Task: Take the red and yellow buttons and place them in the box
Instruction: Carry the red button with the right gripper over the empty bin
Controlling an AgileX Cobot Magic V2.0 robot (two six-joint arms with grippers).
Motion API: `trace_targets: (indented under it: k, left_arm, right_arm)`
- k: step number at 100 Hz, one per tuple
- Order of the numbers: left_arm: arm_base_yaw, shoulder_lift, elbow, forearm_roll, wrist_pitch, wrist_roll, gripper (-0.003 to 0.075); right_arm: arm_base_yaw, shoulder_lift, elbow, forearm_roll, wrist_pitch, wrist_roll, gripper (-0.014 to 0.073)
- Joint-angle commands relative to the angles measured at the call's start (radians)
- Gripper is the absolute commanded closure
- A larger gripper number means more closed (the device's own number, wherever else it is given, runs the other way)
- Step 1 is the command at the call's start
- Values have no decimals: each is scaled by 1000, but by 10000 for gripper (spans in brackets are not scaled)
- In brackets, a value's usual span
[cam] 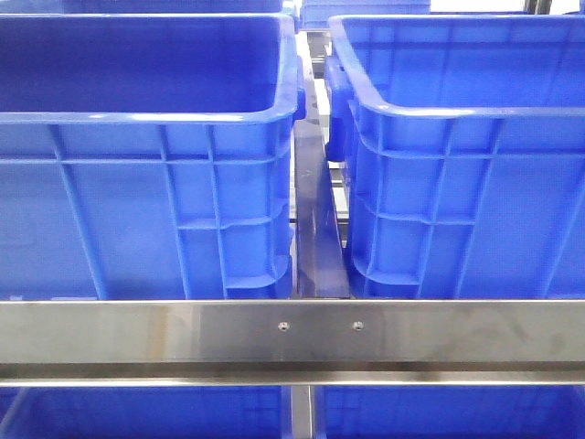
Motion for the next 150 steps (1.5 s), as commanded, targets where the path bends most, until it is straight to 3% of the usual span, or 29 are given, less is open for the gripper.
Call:
trace_targets:
  k: [1,20,48,102,127,139,150]
  left_arm:
    - [-3,-27,-32,0,-64,-8,206]
    - [73,-40,-32,4,-64,-40,206]
    - [270,-119,13,4,-65,-51,207]
    - [855,-520,393,4,-117,-83,207]
    - [968,-692,527,4,-134,-83,209]
    - [968,-752,556,5,-139,-83,293]
    - [968,-783,562,12,-139,-83,480]
  right_arm:
    - [1,-13,-37,68,-13,-23,466]
    - [-2,-13,-37,68,-75,-49,466]
    - [-55,-13,-37,68,-106,-63,466]
    - [-72,-13,-37,68,-138,-79,466]
    - [-72,-13,-37,68,-183,-109,466]
    - [-72,-13,-37,68,-228,-129,466]
    - [-72,-13,-37,68,-285,-196,466]
